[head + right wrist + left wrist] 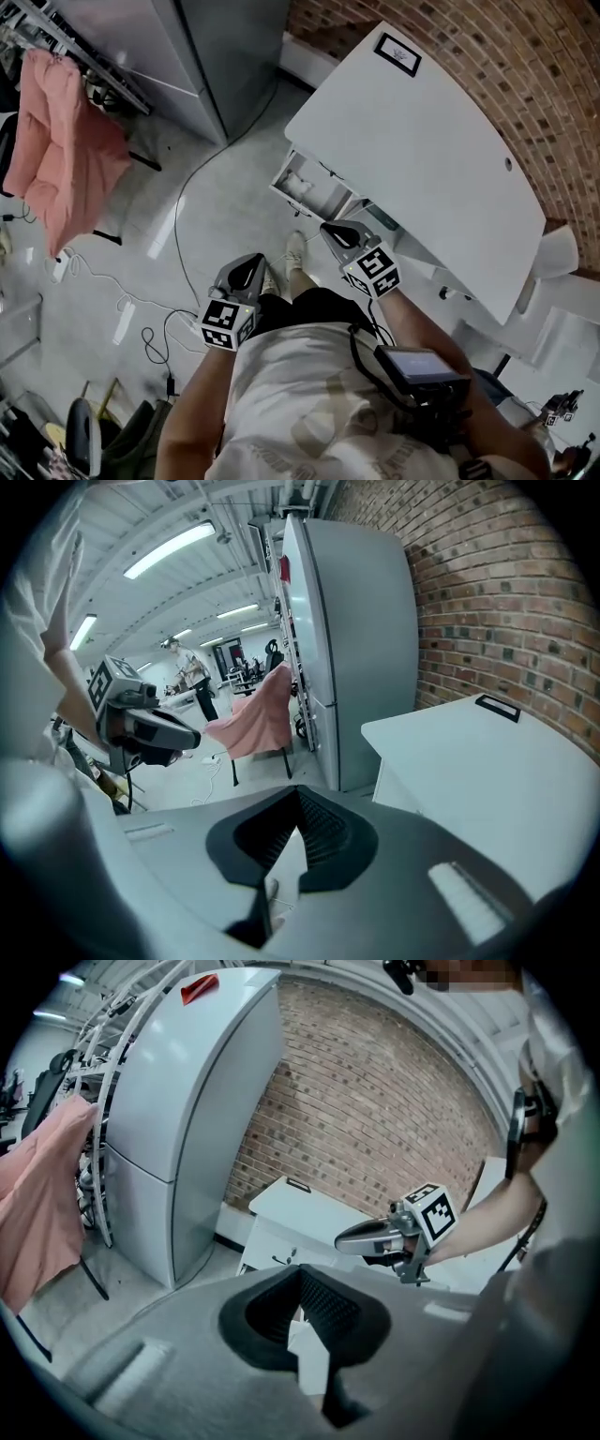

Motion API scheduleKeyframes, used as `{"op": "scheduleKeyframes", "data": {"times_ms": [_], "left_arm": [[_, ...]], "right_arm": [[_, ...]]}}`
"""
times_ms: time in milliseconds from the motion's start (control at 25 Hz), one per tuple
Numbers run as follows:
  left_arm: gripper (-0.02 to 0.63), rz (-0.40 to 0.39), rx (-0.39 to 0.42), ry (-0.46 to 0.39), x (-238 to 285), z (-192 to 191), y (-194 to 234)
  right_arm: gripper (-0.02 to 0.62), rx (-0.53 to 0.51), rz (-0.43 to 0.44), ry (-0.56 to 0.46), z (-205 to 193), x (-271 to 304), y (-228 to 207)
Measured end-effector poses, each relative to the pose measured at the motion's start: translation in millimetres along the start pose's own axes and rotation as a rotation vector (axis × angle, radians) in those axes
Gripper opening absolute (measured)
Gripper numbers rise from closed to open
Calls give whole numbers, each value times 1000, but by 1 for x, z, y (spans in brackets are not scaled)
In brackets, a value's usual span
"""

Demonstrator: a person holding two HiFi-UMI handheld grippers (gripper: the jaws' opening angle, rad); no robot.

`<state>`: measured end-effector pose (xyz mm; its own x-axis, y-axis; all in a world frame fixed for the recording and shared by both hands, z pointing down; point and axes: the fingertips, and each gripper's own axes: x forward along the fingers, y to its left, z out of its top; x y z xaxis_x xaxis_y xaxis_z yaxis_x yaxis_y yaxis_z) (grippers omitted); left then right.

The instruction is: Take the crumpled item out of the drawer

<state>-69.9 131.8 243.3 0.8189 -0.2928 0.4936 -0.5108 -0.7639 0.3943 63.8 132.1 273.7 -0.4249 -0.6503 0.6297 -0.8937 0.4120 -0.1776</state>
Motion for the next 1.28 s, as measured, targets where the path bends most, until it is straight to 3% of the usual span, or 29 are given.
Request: {"op": "scheduleKeyframes", "data": {"times_ms": [680,1280], "left_arm": [[3,58,-118,90,65,-37,43],[3,74,-236,120,118,-82,61]], "right_arm": [[8,-48,119,112,-38,101,-30],[8,-17,129,223,-93,155,-69]]}}
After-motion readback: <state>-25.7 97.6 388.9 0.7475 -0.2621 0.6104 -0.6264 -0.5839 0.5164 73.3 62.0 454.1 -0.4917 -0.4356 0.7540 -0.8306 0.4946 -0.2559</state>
